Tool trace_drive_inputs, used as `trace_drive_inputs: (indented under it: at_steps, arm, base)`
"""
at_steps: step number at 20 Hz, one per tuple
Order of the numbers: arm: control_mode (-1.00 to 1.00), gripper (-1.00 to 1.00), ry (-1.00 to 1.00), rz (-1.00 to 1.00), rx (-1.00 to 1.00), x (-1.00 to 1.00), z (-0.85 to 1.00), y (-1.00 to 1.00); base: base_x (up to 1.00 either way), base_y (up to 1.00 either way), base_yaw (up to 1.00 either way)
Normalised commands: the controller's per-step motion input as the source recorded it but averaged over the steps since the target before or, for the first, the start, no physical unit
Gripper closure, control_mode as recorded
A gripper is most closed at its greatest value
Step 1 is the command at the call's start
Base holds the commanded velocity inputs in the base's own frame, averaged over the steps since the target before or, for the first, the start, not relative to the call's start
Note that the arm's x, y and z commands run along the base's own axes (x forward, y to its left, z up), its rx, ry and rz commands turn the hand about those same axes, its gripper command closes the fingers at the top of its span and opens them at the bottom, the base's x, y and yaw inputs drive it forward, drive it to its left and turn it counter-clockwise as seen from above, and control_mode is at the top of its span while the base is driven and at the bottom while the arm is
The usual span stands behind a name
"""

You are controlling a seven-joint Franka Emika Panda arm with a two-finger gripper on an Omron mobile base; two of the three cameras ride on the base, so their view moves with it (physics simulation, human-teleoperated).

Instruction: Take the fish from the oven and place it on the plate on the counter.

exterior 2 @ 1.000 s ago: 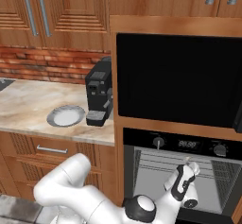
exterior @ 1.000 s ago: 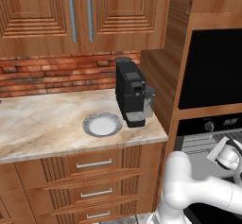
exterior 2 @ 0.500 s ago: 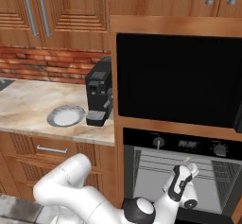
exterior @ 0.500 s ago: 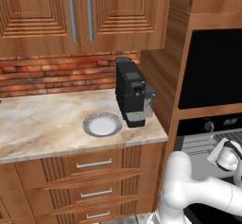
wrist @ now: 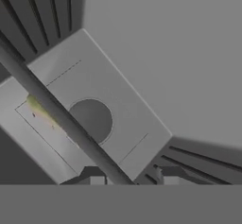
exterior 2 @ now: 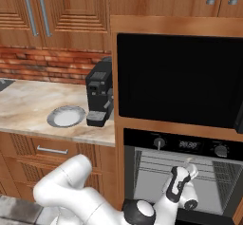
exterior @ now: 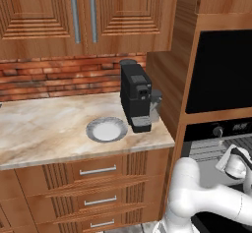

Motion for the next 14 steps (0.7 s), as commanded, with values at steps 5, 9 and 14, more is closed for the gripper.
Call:
trace_drive_inputs:
  at_steps: [5, 9, 14]
  arm:
    - [-1.00, 1.00, 0.00, 0.01, 0.00, -0.15, -0.04, 0.00]
    - [-1.00, 1.00, 0.00, 0.01, 0.00, -0.19, 0.00, 0.00]
    - [-1.00, 1.00, 0.02, 0.00, 0.00, -0.28, -0.05, 0.00]
  base:
    - [0.00, 0.00, 0.00]
    - [0.00, 0.00, 0.00]
    - [0.00, 0.00, 0.00]
